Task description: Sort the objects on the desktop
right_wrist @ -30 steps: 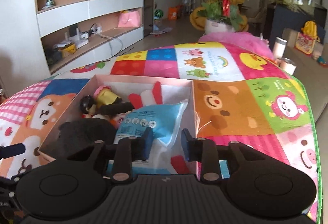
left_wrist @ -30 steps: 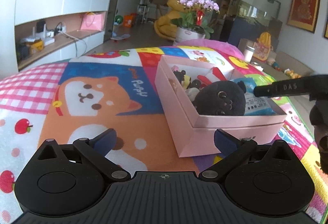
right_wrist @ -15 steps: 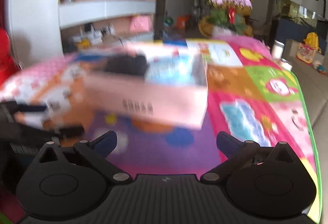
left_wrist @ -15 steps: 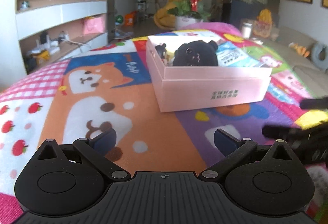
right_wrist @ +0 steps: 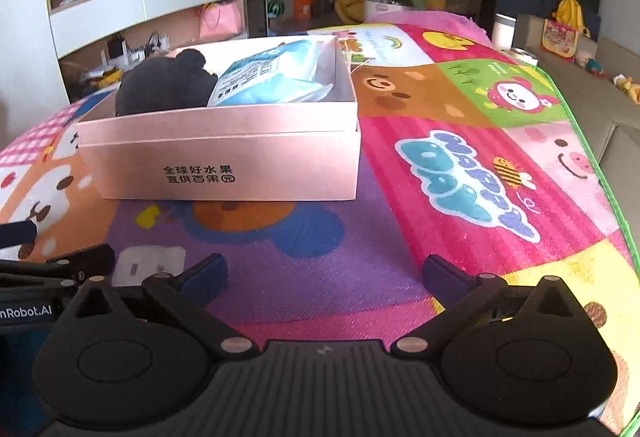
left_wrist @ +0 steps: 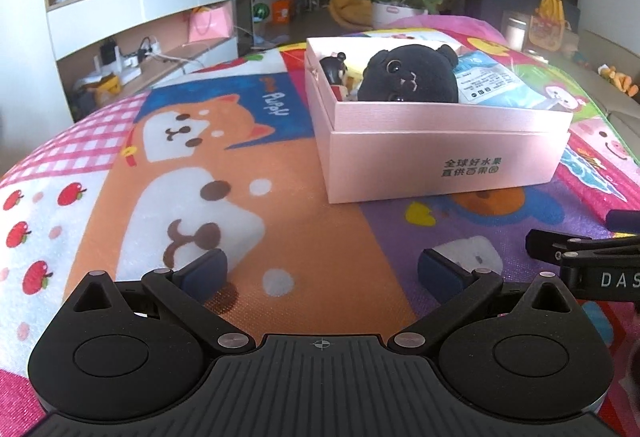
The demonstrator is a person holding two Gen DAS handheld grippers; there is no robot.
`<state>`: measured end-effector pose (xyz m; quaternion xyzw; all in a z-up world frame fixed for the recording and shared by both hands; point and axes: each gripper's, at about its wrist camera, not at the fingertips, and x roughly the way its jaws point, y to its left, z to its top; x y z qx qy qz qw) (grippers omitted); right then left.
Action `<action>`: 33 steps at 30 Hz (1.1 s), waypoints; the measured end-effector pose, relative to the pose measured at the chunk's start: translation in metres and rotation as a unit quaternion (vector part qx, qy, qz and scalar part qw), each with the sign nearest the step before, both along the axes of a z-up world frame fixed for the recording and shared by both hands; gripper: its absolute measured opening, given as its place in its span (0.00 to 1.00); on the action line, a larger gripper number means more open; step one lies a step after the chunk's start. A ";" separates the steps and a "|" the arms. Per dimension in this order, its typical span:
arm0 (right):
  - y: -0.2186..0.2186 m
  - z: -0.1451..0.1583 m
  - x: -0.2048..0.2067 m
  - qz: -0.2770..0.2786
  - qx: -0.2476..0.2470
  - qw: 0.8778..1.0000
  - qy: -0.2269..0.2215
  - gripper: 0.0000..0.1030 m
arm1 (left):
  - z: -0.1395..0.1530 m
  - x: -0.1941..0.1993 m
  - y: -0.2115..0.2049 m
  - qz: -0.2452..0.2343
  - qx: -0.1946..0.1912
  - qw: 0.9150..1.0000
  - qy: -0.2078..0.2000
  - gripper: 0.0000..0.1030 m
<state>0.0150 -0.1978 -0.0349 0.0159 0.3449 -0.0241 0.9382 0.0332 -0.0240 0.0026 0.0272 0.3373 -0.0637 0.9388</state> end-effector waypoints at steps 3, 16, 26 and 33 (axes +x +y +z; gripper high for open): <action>0.002 -0.002 -0.008 -0.002 -0.007 1.000 -0.009 1.00 | 0.000 0.000 0.000 0.000 0.000 1.000 0.000 1.00; 0.002 -0.002 -0.007 0.001 -0.006 1.000 -0.011 1.00 | 0.001 -0.001 0.000 0.000 -0.002 1.000 0.001 1.00; 0.002 -0.002 -0.007 0.001 -0.006 1.000 -0.011 1.00 | 0.001 -0.001 0.000 0.000 -0.003 1.000 0.001 1.00; 0.002 -0.002 -0.007 0.001 -0.006 1.000 -0.011 1.00 | 0.002 -0.001 0.000 0.000 -0.003 1.000 0.001 1.00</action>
